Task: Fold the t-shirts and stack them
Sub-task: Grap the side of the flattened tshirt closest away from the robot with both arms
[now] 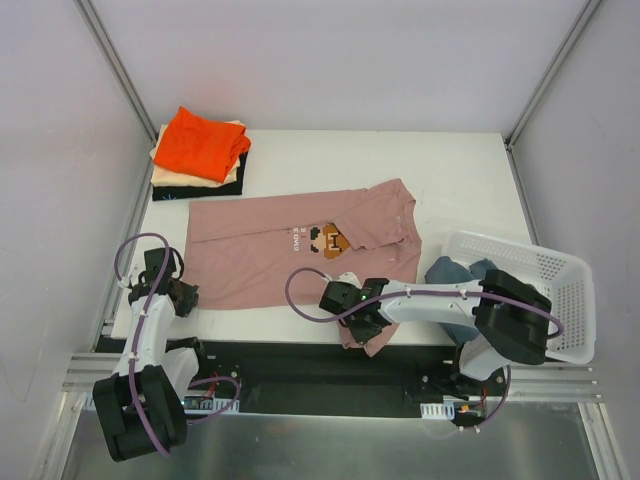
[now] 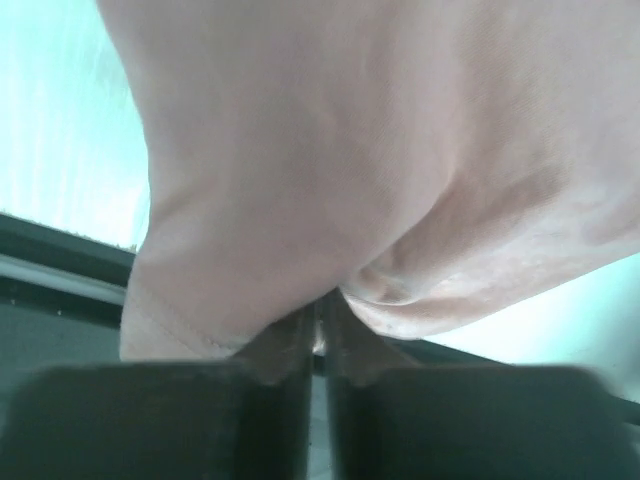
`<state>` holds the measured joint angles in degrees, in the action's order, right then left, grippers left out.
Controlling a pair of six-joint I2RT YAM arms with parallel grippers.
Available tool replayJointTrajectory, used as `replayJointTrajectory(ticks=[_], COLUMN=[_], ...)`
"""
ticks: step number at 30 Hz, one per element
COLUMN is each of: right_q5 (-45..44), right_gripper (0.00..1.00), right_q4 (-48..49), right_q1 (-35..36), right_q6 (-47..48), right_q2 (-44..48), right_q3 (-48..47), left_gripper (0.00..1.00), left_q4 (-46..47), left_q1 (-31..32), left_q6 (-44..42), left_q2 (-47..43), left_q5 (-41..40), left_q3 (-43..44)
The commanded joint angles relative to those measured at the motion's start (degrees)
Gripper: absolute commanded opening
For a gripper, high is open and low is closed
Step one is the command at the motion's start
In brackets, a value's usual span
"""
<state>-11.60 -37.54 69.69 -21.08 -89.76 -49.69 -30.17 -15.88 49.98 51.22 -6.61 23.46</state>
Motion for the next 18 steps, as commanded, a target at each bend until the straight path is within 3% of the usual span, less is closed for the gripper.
replayJointTrajectory(ticks=[1,7,18], right_q5=[-4.23,-4.57,-6.6], right_gripper=[0.01,0.01,0.01], right_q4=[-0.78,-4.91,-7.55], right_q1=[-0.26,-1.04,-11.76], right_q6=[-1.51,0.25,13.06], right_q2=[-0.16,5.29,9.07], right_q3=[-0.67,-0.84,-8.91], left_gripper=[0.0,0.0,0.0], left_q4=[0.73,0.73,0.64], left_q1=[-0.38,-0.38,-0.29], left_q6=[-0.85,-0.67,0.74], left_q2=[-0.86,-1.47,-1.65], left_q5=[-0.33,0.9,2.04], left_q3=[0.44,0.62,3.42])
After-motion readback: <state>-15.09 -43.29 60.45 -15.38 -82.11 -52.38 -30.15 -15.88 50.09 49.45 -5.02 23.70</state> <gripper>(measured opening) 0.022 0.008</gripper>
